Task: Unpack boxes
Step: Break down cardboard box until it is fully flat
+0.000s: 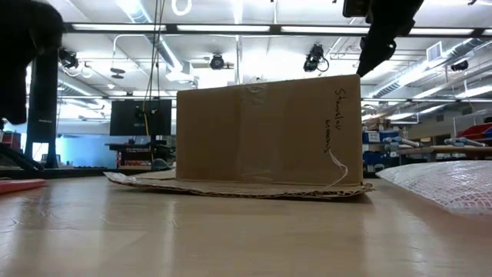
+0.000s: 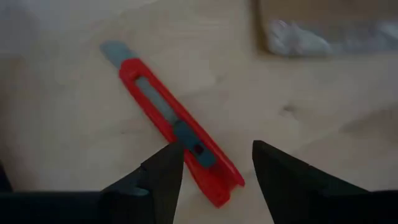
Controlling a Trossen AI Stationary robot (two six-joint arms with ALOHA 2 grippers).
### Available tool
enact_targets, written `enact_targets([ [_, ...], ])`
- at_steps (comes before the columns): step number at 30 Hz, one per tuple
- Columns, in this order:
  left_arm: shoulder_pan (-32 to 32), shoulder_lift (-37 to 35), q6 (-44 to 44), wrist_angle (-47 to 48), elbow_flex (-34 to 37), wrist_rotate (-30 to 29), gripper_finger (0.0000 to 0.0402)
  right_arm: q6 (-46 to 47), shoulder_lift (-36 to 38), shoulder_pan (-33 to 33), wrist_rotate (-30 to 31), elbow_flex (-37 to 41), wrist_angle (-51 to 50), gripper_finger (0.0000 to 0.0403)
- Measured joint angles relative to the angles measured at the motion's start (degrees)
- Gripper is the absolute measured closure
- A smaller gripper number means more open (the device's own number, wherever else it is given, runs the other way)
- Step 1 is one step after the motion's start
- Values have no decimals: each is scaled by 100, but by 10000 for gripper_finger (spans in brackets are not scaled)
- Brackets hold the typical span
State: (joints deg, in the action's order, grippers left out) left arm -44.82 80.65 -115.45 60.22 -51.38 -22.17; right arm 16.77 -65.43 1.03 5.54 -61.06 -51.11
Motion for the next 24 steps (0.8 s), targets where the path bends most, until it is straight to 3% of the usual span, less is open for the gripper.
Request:
enact_targets([
  [4,55,47,-1081,106,252,413,198,-257,0,-8,77,0,-1,149],
  [8,51,45,-1508,-171,534,468,198,-341,0,-6,79,0,-1,149],
  [18,331,35,-1542,-1585,1408,670,198,-448,-2,-30,87,36,26,152],
  [24,433,-1,-1505,-1844,1701,659,198,-354,-7,-34,94,81,26,151],
])
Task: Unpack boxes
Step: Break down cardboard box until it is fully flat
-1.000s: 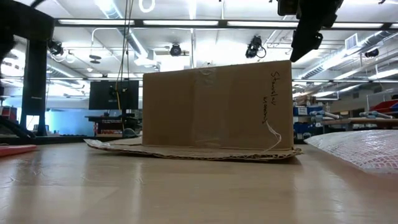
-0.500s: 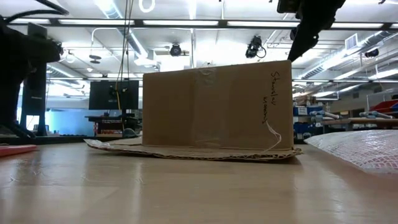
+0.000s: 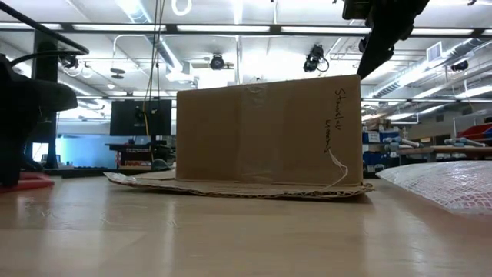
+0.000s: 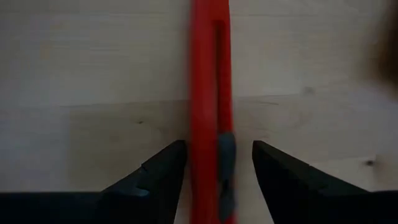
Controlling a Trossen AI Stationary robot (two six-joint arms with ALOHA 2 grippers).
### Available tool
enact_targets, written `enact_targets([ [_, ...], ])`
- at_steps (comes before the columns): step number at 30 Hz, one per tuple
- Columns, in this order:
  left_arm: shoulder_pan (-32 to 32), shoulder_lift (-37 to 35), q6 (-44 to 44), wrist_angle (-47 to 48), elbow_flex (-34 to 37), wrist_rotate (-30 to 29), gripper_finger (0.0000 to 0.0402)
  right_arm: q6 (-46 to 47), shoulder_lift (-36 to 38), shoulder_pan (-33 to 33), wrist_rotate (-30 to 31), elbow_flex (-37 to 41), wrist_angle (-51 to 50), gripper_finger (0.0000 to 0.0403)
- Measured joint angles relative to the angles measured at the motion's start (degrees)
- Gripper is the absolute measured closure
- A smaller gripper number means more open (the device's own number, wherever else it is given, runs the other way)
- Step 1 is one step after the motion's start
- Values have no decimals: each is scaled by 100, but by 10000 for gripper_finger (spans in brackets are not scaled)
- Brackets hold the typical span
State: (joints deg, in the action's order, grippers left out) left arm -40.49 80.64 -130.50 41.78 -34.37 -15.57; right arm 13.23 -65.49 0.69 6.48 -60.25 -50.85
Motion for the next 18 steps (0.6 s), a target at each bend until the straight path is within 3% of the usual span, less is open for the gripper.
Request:
enact_targets([
  [6,2,14,797,-30,21,-150,206,7,-1,0,-2,0,10,155],
  [12,7,20,1373,-58,37,-166,272,-701,-2,0,368,0,39,156],
  [18,43,-24,1789,-29,-95,-284,273,-898,-2,-4,562,0,195,158],
])
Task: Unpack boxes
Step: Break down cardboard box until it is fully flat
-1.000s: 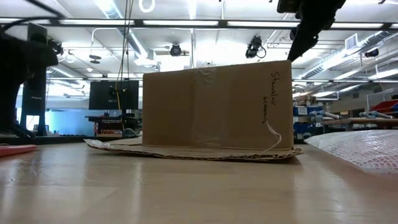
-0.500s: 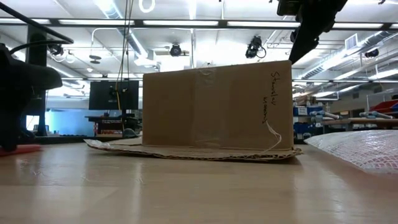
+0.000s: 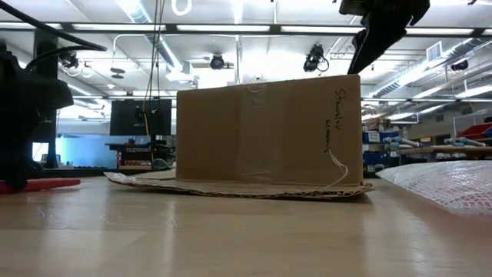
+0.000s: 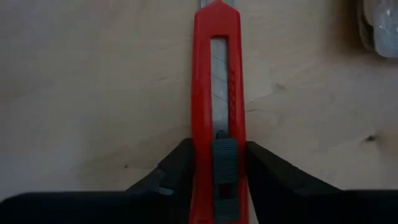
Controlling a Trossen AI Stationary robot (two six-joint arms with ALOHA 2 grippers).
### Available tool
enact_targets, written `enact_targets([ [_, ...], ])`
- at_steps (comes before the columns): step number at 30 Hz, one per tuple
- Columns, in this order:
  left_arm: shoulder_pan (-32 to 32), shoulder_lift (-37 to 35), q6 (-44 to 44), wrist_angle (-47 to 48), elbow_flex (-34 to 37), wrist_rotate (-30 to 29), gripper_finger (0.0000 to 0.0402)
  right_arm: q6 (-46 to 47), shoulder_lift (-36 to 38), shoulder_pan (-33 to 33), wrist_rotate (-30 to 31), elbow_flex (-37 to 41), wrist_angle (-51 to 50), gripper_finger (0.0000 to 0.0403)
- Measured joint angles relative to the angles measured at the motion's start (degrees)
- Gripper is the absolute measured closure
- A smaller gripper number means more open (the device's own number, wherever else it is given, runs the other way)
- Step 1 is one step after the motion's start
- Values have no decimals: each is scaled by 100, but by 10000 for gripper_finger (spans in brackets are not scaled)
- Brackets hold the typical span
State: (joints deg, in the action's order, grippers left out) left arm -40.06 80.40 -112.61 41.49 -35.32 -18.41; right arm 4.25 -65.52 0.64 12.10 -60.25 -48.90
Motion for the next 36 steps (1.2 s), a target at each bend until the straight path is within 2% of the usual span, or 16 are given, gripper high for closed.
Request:
enact_targets([
  [2,3,8,97,112,-187,-7,276,17,-2,2,-147,-48,-49,158],
  [4,-56,-39,145,275,-452,-104,319,18,0,4,-191,-182,-53,158],
  [7,-137,-147,193,682,-907,-532,347,13,28,-11,-188,-486,-62,161],
  [12,-81,-392,782,1413,-1741,-1142,390,-281,37,-151,-181,-1113,10,165],
  [15,-37,-387,895,1740,-1983,-1146,396,-542,35,-268,-170,-1316,58,164],
  [19,-39,-385,658,1593,-1907,-1130,361,-583,31,-398,-180,-1349,107,166],
  [25,6,-381,260,1083,-1330,-992,252,-541,-7,-437,-412,-1346,62,169],
  [30,125,-190,294,-113,-647,-584,166,-489,0,-433,-433,-1346,-48,169],
  [33,170,51,468,-1131,-252,-406,138,-362,0,-435,-432,-1346,-230,169],
  [36,214,280,555,-1784,-43,-393,127,-236,0,-435,-433,-1344,-357,170],
])
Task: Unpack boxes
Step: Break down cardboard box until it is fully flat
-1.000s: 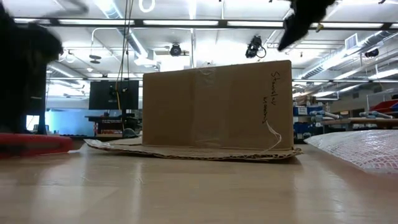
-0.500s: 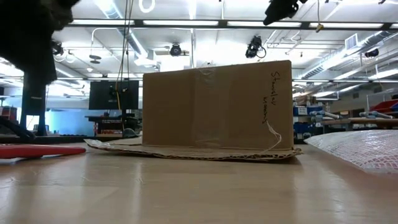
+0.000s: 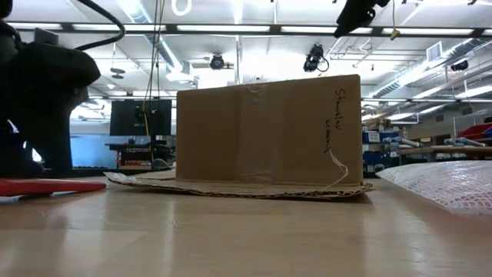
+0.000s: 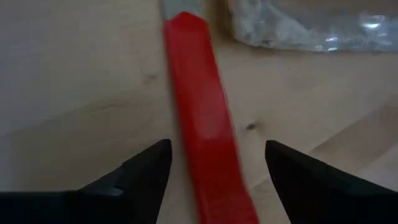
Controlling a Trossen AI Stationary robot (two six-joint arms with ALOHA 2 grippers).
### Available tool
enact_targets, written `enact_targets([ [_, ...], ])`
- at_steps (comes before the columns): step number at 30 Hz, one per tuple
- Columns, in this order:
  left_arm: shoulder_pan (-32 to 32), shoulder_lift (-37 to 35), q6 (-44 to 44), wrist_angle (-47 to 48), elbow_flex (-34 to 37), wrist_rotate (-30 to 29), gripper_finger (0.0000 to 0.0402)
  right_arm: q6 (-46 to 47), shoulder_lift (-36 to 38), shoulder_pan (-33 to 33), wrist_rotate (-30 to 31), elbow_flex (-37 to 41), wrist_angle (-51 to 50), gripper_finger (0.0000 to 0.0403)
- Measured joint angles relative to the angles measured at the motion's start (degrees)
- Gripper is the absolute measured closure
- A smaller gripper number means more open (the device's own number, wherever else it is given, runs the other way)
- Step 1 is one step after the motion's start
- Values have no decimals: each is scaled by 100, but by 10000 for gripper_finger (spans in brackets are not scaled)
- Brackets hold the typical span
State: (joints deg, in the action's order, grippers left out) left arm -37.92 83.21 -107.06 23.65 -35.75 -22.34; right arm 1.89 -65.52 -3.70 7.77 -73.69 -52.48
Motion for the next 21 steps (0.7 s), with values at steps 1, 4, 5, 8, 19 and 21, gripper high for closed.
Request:
enact_targets([
  [1,17,67,-2,-45,18,-6,126,45,0,1,-1,0,-49,170],
  [4,68,216,0,19,-8,-33,125,102,0,0,0,0,-115,170],
  [5,74,247,1,60,-16,-47,125,105,0,1,0,0,-111,170],
  [8,106,367,297,136,-27,-87,131,369,0,1,1,0,-96,170],
  [19,258,556,2519,331,16,-560,187,695,0,-147,318,2,-89,170],
  [21,294,613,2778,314,16,-582,201,695,0,-207,319,2,-89,170],
])
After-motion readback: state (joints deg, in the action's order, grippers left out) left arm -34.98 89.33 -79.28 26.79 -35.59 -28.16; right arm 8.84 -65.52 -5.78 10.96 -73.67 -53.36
